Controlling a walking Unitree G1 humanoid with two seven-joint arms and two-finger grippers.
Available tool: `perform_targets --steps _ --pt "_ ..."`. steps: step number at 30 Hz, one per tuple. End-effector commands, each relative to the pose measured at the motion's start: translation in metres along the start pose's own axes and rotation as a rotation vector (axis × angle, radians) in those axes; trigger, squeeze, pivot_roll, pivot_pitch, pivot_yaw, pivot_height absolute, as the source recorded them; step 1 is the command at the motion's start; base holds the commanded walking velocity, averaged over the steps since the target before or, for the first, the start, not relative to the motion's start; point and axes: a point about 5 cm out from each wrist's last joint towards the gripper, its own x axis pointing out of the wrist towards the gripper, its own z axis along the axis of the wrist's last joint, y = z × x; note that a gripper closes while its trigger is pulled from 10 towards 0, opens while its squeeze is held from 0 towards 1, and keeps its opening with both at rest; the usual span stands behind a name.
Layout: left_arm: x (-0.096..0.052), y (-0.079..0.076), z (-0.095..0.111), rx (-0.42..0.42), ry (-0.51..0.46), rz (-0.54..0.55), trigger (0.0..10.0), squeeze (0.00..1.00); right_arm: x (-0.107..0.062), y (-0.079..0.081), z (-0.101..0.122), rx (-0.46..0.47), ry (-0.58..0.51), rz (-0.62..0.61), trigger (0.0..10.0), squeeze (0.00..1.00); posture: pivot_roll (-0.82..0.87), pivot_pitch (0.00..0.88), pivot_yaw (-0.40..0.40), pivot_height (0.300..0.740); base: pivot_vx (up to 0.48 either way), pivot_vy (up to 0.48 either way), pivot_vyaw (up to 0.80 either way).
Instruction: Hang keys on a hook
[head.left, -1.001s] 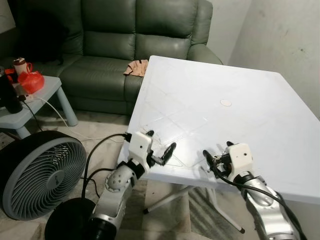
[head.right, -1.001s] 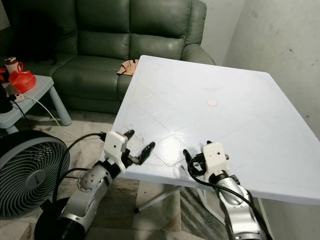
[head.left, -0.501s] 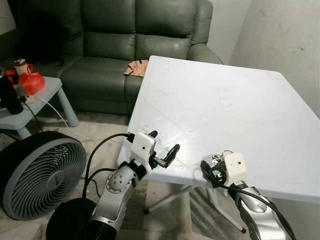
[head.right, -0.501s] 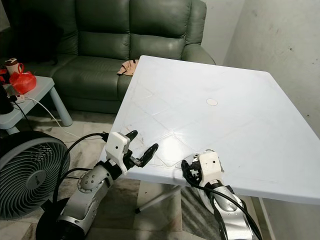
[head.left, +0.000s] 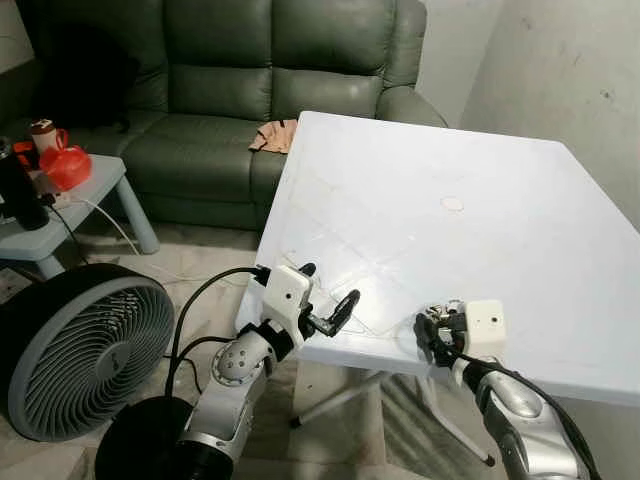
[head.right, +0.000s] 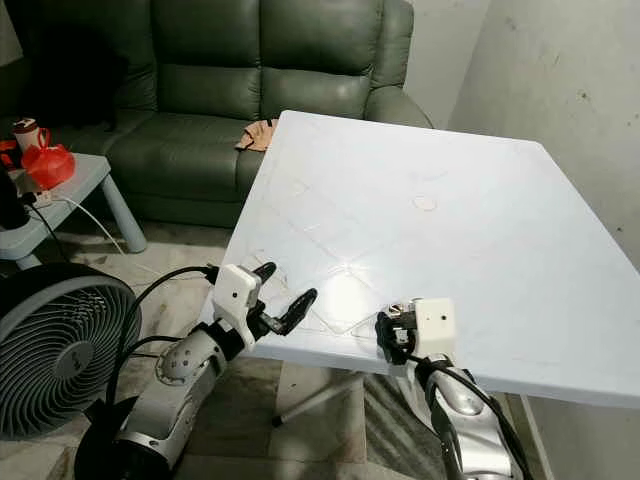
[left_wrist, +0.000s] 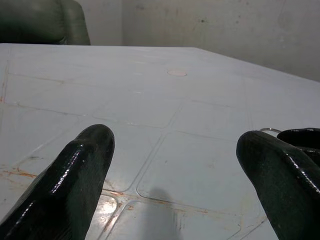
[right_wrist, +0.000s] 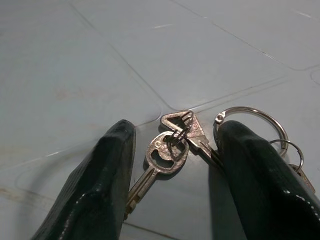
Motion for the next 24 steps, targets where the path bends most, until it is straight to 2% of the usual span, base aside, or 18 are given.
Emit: perform_targets --steps 1,4,8,9,10,11,12,13,14,15,24 --pt "0.0039 -0.0012 0.0081 0.032 -0.016 -0.014 10.0 0.0 0.0018 -0.0037 0.0066 0.022 -0.015 -0.02 10.0 0.0 0.02 0.0 -0.04 0.74 0.0 0.0 0.0" --pt "0.0042 -0.0009 0.0087 0.033 -0.018 -0.011 10.0 0.0 0.0024 -0.0044 0.0061 0.059 -0.009 -0.024 10.0 0.0 0.03 0.0 -0.04 0.74 0.0 0.0 0.0" --pt "0.0044 -0.001 0.009 0.032 -0.019 -0.01 10.0 0.0 0.0026 -0.0051 0.0066 0.044 -0.004 -0.033 10.0 0.0 0.03 0.0 -0.039 0.74 0.0 0.0 0.0" --pt "0.0045 -0.0014 0.009 0.033 -0.019 -0.01 10.0 0.0 0.0031 -0.0055 0.0063 0.048 -0.001 -0.044 9.5 0.0 0.03 0.0 -0.039 0.74 0.0 0.0 0.0" --pt "0.0047 -0.0016 0.0091 0.033 -0.019 -0.011 10.0 0.0 0.0034 -0.0056 0.0062 0.045 0.003 -0.045 7.1 0.0 0.03 0.0 -0.039 0.74 0.0 0.0 0.0" --pt "0.0049 -0.0018 0.0092 0.033 -0.02 -0.012 10.0 0.0 0.0036 -0.0056 0.0061 0.042 0.005 -0.045 7.1 0.0 0.03 0.0 -0.039 0.74 0.0 0.0 0.0" --pt "0.005 -0.002 0.0093 0.033 -0.021 -0.012 10.0 0.0 0.0037 -0.0053 0.0055 0.04 0.009 -0.046 4.6 0.0 0.03 0.0 -0.039 0.74 0.0 0.0 0.0" --pt "0.005 -0.002 0.0094 0.033 -0.021 -0.012 10.0 0.0 0.0036 -0.0054 0.0052 0.042 0.011 -0.049 1.0 0.0 0.03 0.0 -0.038 0.74 0.0 0.0 0.0" --pt "0.005 -0.0021 0.0095 0.032 -0.021 -0.012 10.0 0.0 0.0036 -0.0056 0.005 0.044 0.013 -0.052 1.0 0.0 0.03 0.0 -0.038 0.74 0.0 0.0 0.0" --pt "0.0053 -0.002 0.0096 0.033 -0.022 -0.011 10.0 0.0 0.0036 -0.0058 0.0049 0.046 0.015 -0.056 0.0 0.0 0.03 0.0 -0.04 0.74 0.0 0.0 0.0" --pt "0.0051 -0.0039 0.0099 0.033 -0.023 -0.015 10.0 0.0 0.0032 -0.006 0.0049 0.051 0.017 -0.067 0.0 0.0 0.03 0.0 -0.041 0.74 0.0 0.0 0.0"
